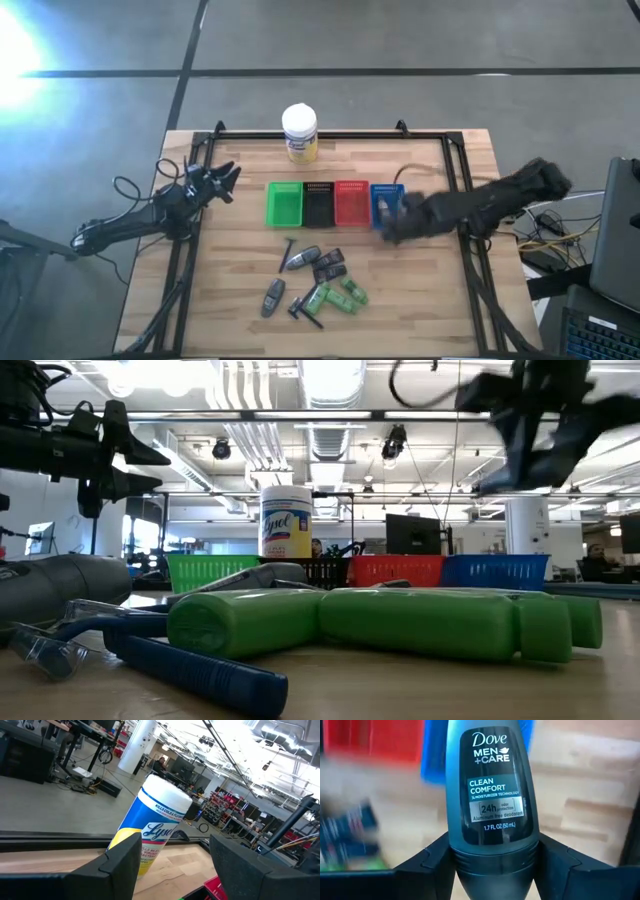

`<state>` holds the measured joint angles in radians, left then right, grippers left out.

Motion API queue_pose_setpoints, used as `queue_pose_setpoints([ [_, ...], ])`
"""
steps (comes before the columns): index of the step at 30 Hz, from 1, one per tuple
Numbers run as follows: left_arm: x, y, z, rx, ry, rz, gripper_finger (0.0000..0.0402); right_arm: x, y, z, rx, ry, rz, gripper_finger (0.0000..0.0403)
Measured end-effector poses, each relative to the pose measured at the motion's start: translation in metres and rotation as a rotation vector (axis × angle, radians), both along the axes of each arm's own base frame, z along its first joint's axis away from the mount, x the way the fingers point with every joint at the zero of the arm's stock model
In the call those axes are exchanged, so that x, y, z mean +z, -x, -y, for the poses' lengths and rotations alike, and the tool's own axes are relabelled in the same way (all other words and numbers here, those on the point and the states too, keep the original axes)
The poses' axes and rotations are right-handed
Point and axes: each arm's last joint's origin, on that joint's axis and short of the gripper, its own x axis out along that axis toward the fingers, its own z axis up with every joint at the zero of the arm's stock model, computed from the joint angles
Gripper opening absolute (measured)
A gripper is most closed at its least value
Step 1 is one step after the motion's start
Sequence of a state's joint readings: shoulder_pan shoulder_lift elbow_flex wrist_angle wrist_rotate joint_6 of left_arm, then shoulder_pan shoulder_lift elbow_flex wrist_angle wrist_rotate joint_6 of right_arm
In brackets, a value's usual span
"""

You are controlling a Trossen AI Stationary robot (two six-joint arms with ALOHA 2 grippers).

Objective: Pick & Place Travel size toiletries
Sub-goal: Put the gray deodorant into the blue bin, then put the green shampoo into the red bin

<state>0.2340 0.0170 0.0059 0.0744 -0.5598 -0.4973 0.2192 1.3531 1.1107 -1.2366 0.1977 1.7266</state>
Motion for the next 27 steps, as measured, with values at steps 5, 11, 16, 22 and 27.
queue_pose_setpoints([
  [5, 0.0, 0.0, 0.0, 0.0, 0.0, 0.0, 0.0239, -0.027, 0.007, 0.042, -0.031, -0.054, 0.078, 0.0193],
  [11, 0.0, 0.0, 0.0, 0.001, 0.0, 0.0, 0.0239, -0.048, 0.007, 0.065, 0.031, -0.104, 0.047, 0.0214],
  [16, 0.0, 0.0, 0.0, 0.002, 0.0, 0.0, 0.0239, -0.043, 0.003, 0.067, 0.044, -0.085, 0.069, 0.029],
  [22, 0.0, 0.0, 0.0, 0.003, 0.0, 0.0, 0.0239, -0.035, 0.0, 0.064, 0.081, -0.068, 0.087, 0.0356],
  [27, 0.0, 0.0, 0.0, 0.003, 0.0, 0.0, 0.0239, -0.017, -0.017, 0.048, 0.282, -0.04, 0.14, 0.0365],
])
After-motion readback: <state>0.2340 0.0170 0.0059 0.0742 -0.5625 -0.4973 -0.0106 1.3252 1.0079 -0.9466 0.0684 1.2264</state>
